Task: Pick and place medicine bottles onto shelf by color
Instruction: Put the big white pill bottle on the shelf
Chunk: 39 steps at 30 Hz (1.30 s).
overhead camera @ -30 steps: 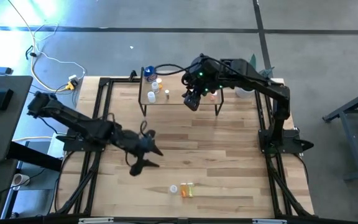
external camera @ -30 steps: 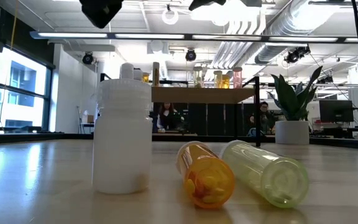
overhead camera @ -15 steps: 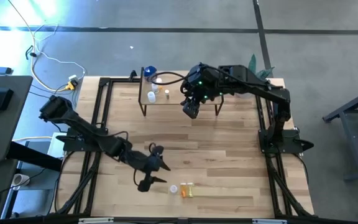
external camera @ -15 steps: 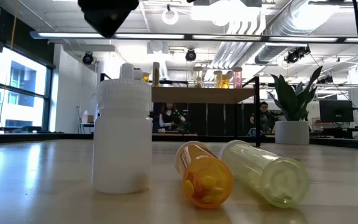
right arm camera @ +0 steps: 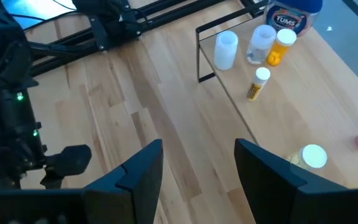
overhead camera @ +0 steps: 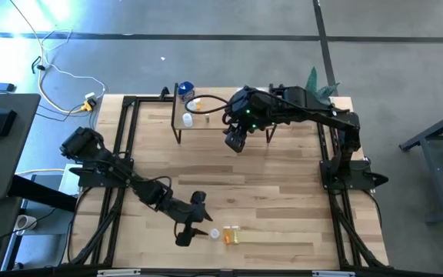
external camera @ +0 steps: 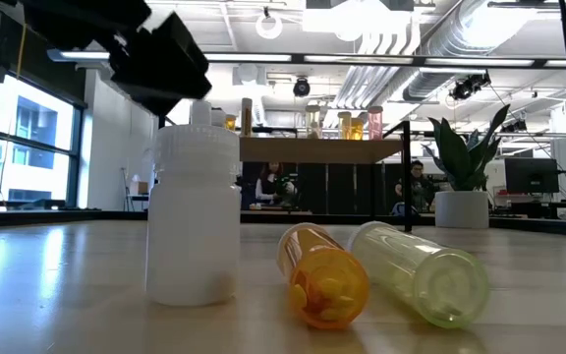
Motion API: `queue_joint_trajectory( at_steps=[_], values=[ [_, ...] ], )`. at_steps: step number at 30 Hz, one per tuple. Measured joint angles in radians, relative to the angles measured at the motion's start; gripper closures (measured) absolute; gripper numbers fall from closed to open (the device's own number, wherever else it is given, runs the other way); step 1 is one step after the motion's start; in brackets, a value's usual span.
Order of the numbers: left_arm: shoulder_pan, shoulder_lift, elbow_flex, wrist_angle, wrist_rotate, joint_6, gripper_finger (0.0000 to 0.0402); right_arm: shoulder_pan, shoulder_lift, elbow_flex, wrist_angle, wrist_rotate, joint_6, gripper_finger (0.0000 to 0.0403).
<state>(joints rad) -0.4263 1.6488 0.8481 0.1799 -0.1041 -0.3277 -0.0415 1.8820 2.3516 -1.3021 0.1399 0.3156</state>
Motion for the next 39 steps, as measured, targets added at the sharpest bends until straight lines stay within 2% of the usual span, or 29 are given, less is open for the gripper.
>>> queue_joint_trajectory(
  at_steps=[6,9,13,20,29,35,39],
  values=[
    [0.0,0.057,0.0,0.093,0.04,0.005,0.0144,0.026,0.0,0.0,-0.001,0.05,0.002,0.0213],
    [-0.006,0.074,0.0,0.113,0.021,0.042,0.0138,0.036,0.0,0.0,-0.001,0.061,0.002,0.0213],
    [-0.008,0.084,0.001,0.116,-0.021,0.086,0.0138,0.038,0.0,0.0,-0.001,0.061,0.002,0.0213],
    [-0.005,0.106,0.002,0.134,-0.016,0.147,0.0137,0.038,0.0,0.0,0.0,0.061,0.002,0.0213],
    [-0.005,0.191,0.034,0.162,0.002,0.148,0.0137,0.035,0.0,0.0,0.0,0.061,0.0,0.0213],
    [0.0,0.246,0.08,0.162,0.011,0.148,0.0137,0.035,0.001,0.0,-0.009,0.097,-0.001,0.0213],
    [0.002,0.25,0.083,0.152,0.009,0.139,0.0138,0.035,0.001,0.0,-0.021,0.098,-0.001,0.0213]
  ],
)
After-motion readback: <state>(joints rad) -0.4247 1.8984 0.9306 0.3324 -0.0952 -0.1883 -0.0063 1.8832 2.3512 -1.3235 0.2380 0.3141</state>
